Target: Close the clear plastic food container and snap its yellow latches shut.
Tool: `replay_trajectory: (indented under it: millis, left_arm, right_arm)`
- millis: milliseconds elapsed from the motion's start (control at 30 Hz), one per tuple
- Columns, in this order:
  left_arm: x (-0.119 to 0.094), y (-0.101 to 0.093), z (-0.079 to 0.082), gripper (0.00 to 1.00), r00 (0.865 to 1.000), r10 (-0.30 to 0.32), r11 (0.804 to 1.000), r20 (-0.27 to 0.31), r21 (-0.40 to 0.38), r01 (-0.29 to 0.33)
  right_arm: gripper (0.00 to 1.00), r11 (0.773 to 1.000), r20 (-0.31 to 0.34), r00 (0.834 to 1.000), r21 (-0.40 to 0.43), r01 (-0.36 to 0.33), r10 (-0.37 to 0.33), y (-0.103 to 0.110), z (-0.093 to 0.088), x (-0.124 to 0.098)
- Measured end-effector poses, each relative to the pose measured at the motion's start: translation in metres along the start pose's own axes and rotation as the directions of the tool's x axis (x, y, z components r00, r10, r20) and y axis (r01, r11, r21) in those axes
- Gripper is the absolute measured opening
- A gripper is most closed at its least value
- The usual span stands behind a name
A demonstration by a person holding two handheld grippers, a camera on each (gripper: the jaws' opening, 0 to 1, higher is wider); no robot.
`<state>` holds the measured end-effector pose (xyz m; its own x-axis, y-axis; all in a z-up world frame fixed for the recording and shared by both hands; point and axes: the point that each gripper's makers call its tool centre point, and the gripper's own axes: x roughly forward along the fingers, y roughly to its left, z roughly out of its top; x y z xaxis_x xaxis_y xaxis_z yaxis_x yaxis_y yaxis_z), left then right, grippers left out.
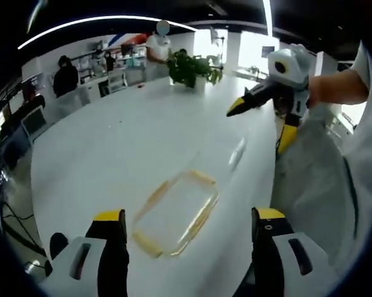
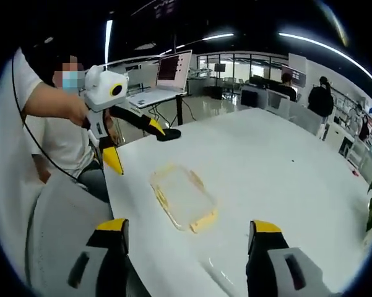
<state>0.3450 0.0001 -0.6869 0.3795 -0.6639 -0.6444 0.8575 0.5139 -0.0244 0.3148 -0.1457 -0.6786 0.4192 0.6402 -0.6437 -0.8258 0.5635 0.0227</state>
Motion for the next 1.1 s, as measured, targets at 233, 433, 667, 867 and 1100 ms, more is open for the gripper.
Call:
replay_trajectory:
  millis: [233,433,667,867,1100]
  left_arm:
    - [0.004,0.011,-0.005,0.81,0.999,-0.025,0.998,-0.032,0.049,0.026]
    - [0.010,0.021,-0.015,0.76,0.995,-0.072,0.991,-0.069,0.110,0.079]
    - [0.017,0.028,-0.030,0.70,0.983,-0.112,0.971,-0.148,0.194,0.140]
    - [0.023,0.030,-0.044,0.69,0.970,-0.129,0.951,-0.207,0.252,0.181]
    - [0.028,0.036,-0.055,0.66,0.958,-0.150,0.940,-0.246,0.265,0.215]
  right_arm:
    - [0.74,0.998,-0.050,0.999,-0.067,-0.020,0.017,-0.002,-0.005,0.014]
    - [0.72,0.997,-0.071,0.997,-0.073,-0.033,0.028,-0.006,-0.008,0.024]
    - [0.70,0.985,-0.127,0.990,-0.155,-0.080,0.061,-0.005,-0.015,0.039]
    - [0.63,0.977,-0.165,0.982,-0.173,-0.121,0.092,-0.008,-0.020,0.052]
    - [0.59,0.973,-0.197,0.973,-0.171,-0.153,0.118,-0.012,-0.025,0.064]
